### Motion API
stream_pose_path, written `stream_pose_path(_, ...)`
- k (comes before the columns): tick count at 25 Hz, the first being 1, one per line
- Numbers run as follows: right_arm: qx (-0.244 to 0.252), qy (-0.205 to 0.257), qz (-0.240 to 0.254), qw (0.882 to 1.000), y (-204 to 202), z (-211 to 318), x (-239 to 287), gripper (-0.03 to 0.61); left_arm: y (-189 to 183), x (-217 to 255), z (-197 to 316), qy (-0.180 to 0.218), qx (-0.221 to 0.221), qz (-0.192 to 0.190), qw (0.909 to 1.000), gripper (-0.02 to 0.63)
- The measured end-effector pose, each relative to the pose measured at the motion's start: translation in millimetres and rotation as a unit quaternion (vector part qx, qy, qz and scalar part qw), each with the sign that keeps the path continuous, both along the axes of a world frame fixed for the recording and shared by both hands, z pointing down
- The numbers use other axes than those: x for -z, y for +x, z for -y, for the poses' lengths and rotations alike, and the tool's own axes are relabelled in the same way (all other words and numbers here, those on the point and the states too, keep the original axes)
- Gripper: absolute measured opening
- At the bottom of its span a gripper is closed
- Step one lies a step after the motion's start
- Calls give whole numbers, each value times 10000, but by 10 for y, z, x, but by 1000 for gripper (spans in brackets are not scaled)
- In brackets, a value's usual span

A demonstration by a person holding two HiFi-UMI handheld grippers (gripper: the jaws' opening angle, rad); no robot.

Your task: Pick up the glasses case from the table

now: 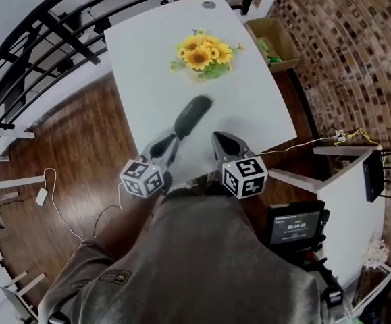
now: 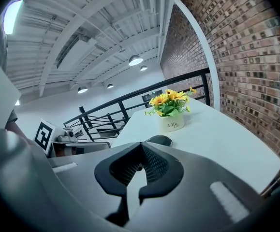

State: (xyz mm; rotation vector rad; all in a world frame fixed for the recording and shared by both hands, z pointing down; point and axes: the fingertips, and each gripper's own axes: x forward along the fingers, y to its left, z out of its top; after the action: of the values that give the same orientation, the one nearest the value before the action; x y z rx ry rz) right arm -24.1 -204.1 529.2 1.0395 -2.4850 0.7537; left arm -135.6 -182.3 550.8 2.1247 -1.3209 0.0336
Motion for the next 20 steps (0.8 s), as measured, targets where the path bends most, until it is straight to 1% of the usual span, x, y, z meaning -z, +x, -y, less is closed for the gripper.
stream_pose_path(1, 27, -20, -1, 10000, 4, 35, -9, 11, 6, -16, 48, -1, -17, 98, 10000, 15)
stream_pose_path(2, 45, -39, 4, 10000, 8, 69, -18, 11, 14, -40, 96, -12, -41, 218, 9998, 49)
stream_pose_path(5, 35, -154, 54, 9999, 39, 151, -71, 11, 71, -169, 237, -117, -208, 637, 9977, 179)
stream_pose_path(8, 23, -307, 95, 9995, 56, 201, -143, 11, 114, -335, 369, -261, -348, 991, 9941, 280)
stream_pose_path(11, -1, -426, 103, 9990, 61, 234, -199, 11, 119, -535, 467, -470, -465, 1353, 9886, 354)
stream_pose_path(14, -55, -498, 97, 9987, 89, 288, -246, 11, 172, -709, 572, -630, -674, 1625, 9824, 398)
stream_pose_path(20, -241, -563, 76, 9981, 202, 372, -303, 11, 326, -1000, 687, -895, -1096, 1893, 9717, 413)
